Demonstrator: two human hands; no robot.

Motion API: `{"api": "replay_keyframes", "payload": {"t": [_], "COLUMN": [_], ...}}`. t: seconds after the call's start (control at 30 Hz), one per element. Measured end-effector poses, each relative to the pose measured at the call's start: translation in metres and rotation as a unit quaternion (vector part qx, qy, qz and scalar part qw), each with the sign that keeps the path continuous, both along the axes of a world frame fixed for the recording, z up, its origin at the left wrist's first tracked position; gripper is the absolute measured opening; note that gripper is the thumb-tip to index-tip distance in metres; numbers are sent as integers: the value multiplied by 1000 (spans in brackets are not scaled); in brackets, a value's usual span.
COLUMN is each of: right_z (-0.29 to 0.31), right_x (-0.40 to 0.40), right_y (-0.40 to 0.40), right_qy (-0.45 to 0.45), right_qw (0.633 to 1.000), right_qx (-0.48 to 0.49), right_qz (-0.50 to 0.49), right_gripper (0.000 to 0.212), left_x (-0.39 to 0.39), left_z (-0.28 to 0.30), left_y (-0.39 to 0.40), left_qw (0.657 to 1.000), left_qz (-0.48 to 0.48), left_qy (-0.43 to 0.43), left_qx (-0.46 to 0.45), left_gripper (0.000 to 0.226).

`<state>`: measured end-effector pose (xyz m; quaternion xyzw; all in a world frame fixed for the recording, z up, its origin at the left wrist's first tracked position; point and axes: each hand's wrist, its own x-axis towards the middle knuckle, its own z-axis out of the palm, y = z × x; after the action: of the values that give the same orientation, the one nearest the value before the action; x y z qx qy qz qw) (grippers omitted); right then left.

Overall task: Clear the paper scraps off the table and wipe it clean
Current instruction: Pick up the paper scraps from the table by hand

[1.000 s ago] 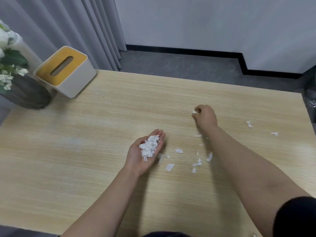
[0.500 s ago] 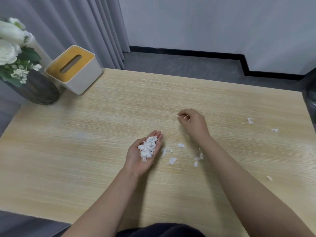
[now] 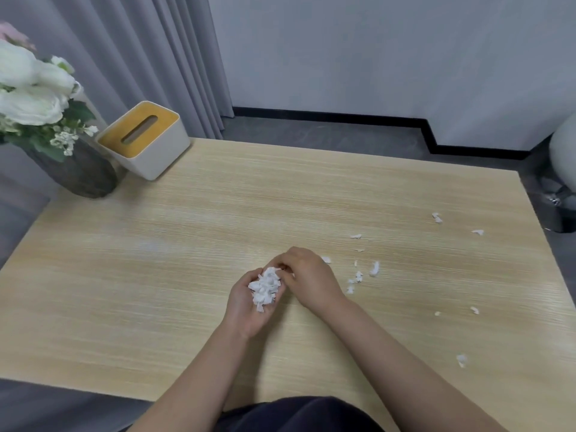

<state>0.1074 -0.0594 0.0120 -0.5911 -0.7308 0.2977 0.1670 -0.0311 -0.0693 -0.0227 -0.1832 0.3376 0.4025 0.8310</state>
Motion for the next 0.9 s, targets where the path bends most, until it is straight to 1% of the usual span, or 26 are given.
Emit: {"api": "replay_keyframes", "payload": {"t": [0.03, 0.1, 0.2, 0.27, 0.37, 0.5, 0.63, 0.73, 0.9], "right_z": [0, -1, -4, -9, -23, -46, -60, -69, -77], "right_x": [-2, -3, 3, 12, 22, 15, -6, -18, -27], "right_y": [-2, -6, -6, -5, -6, -11, -13, -12, -14], "right_qy": [-1, 25, 71, 61, 35, -5, -35, -48, -77], "right_qw": [1000, 999, 995, 993, 991, 990, 991, 991, 993], "right_qx": [-7, -22, -16, -13, -35, -80, -105, -108, -76], "right_qz": [3, -11, -64, -97, -127, -116, -73, -57, -52], "right_gripper": [21, 20, 16, 16, 16, 16, 20, 21, 14], "left_x": [-2, -5, -12, -17, -29, -45, -59, -65, -70], "left_z": [-1, -1, -3, -2, -5, -10, -12, -13, -13], "left_y": [-2, -6, -9, -11, -15, -21, -27, -32, -37], "left_qw": [1000, 1000, 999, 997, 996, 994, 994, 994, 993], "left_qz": [-2, 1, 18, 25, 39, 65, 61, 62, 75], "left_qy": [-2, -12, 11, 11, 12, -8, -4, 2, -15], "left_qx": [8, 20, 50, 65, 74, 84, 91, 94, 86], "left_gripper": [62, 60, 68, 72, 64, 76, 74, 75, 76]}}
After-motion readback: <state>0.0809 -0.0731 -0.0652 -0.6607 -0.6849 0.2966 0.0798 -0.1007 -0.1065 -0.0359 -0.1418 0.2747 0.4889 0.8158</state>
